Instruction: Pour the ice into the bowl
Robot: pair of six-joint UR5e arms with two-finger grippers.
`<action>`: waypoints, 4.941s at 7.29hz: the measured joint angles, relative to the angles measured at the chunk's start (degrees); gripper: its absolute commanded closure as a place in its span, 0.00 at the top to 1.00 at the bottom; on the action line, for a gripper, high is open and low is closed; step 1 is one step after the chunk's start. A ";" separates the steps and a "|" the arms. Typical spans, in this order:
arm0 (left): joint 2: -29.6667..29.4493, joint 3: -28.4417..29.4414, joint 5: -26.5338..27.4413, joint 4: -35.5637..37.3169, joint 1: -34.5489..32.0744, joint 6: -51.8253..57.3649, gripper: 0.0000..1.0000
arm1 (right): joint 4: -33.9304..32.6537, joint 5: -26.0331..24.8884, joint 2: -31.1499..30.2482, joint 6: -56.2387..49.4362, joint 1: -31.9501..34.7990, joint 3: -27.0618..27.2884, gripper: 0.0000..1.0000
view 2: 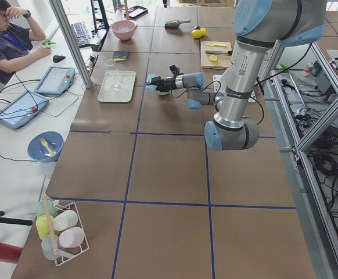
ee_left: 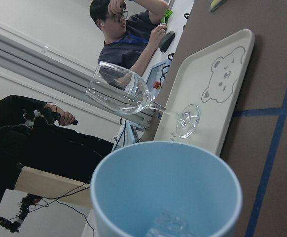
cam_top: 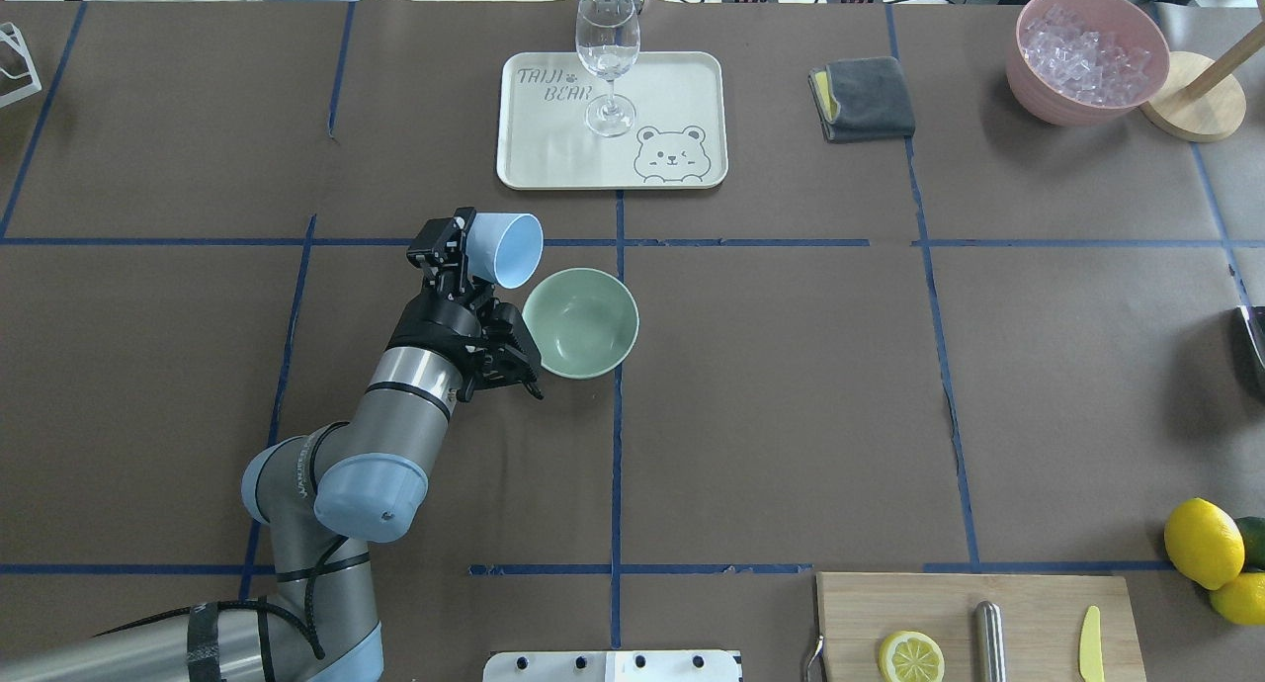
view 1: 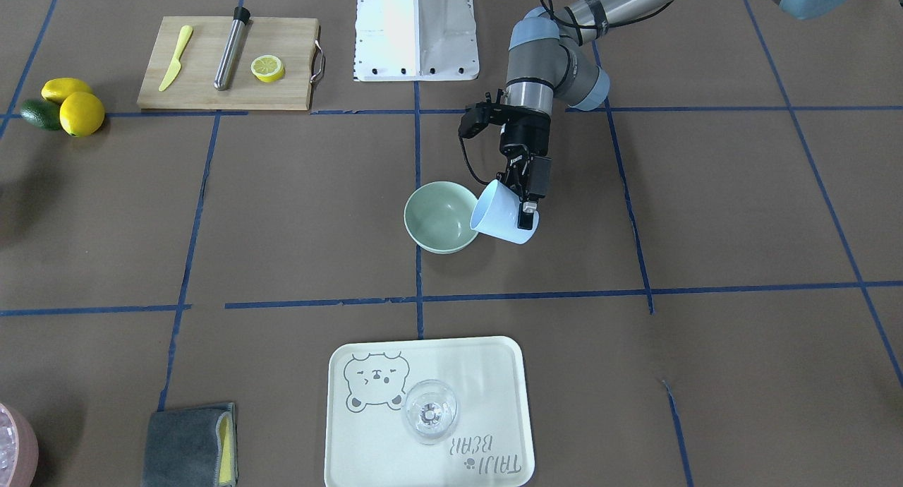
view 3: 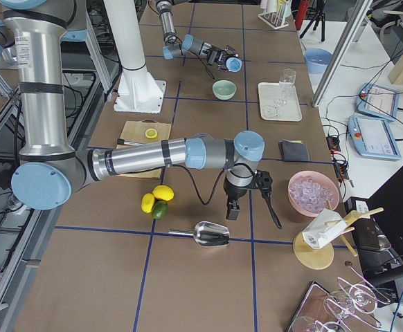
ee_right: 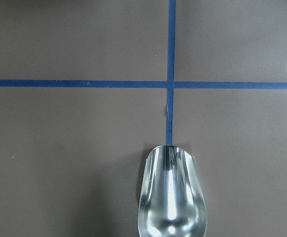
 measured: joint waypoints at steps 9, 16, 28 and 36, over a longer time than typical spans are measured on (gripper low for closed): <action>-0.94 -0.33 14.29 8.93 4.58 20.16 0.00 | -0.01 0.00 0.29 0.00 1.53 -1.54 1.00; -1.31 -0.22 18.15 9.79 5.85 23.48 0.00 | -0.03 0.15 0.14 0.09 1.90 -1.72 1.00; 6.96 -5.29 -21.97 -14.93 -10.49 -31.70 0.00 | 0.00 0.24 0.37 0.18 1.91 -1.65 1.00; 31.56 -2.60 -16.66 -28.41 -12.41 -76.04 0.00 | 0.02 0.23 0.46 0.15 1.91 -1.63 1.00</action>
